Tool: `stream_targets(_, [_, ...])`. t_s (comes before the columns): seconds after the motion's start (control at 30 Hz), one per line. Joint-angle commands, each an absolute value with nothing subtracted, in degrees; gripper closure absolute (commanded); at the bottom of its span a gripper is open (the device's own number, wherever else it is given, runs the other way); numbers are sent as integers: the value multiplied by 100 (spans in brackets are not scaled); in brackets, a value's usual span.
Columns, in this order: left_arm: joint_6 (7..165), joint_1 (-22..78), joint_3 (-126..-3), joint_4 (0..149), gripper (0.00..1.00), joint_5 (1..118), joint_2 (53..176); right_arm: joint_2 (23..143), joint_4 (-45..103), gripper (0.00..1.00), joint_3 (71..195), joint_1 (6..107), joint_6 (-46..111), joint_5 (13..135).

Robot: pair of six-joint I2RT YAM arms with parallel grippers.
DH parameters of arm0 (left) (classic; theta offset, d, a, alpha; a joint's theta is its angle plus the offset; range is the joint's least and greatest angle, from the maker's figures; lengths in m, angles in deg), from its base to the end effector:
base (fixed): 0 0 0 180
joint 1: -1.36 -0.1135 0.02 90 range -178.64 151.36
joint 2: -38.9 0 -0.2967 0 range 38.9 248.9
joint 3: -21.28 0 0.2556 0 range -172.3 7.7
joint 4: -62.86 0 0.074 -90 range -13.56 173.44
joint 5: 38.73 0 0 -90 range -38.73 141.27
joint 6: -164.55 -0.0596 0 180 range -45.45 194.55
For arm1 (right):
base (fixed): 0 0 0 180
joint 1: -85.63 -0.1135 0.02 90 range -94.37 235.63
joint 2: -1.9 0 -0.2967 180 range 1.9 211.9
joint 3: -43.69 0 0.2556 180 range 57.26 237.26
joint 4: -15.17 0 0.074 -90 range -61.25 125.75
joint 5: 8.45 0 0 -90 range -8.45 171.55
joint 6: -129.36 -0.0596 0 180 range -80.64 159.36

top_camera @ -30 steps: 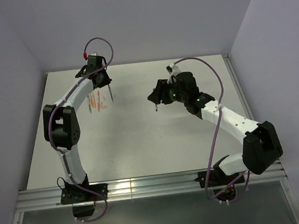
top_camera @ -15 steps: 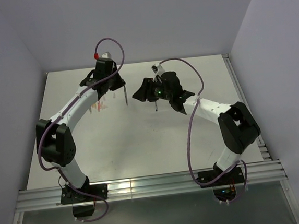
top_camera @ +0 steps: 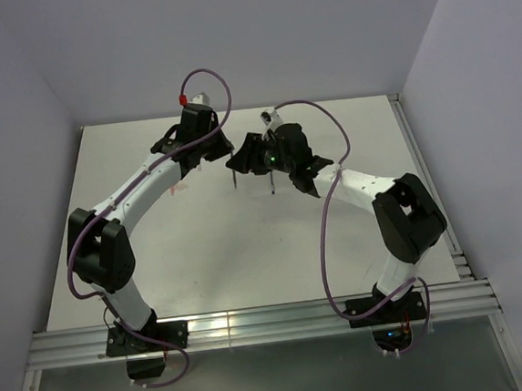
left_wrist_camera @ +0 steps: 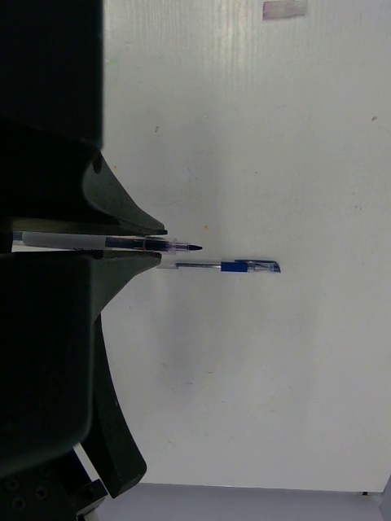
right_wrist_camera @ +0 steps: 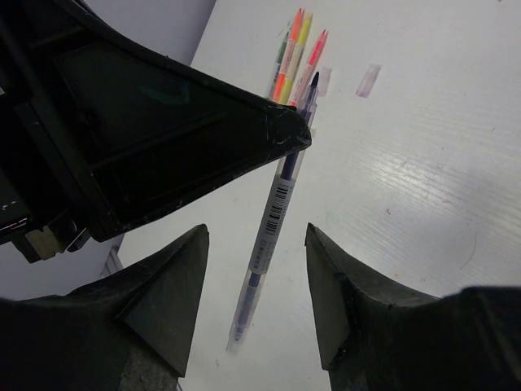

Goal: Insert the pens into the pen caps
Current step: Pick up the pen from the center of the board.

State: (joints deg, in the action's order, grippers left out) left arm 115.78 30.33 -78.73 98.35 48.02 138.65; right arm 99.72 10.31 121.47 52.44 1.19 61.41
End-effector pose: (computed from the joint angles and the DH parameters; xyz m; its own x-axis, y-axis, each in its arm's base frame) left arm 0.3821 -0.2077 0.3301 -0.6716 -0.3803 -0.6359 0.0006 0.8579 -0.5138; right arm 0.3452 0.2503 0.2858 -0.6618 0.2604 -0.7030 -0.4873 0.5633 0.6673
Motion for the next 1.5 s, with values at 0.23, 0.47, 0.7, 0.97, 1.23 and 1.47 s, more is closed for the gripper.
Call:
stream_targets(0.23, [11709, 3133, -8037, 9490, 100, 4836, 13690, 10165, 818, 46, 12503, 5197, -19, 6125])
stream_targets(0.47, [11726, 3203, -8054, 9472, 100, 4802, 13681, 10245, 791, 52, 12520, 5180, -168, 6011])
stream_targets(0.7, [11744, 3274, -7888, 9314, 100, 4688, 13576, 10139, 756, 57, 12362, 5144, -265, 6002])
stream_targets(0.97, [11753, 3309, -7791, 9235, 100, 4511, 13470, 9981, 818, 58, 12151, 5144, -344, 5976])
stream_targets(1.23, [11761, 3318, -7738, 9209, 100, 4476, 13470, 9928, 879, 73, 12055, 5144, -344, 6028])
stream_targets(1.47, [11647, 3353, -7650, 9191, 96, 4476, 13391, 9885, 1318, 100, 12230, 5144, -64, 6151])
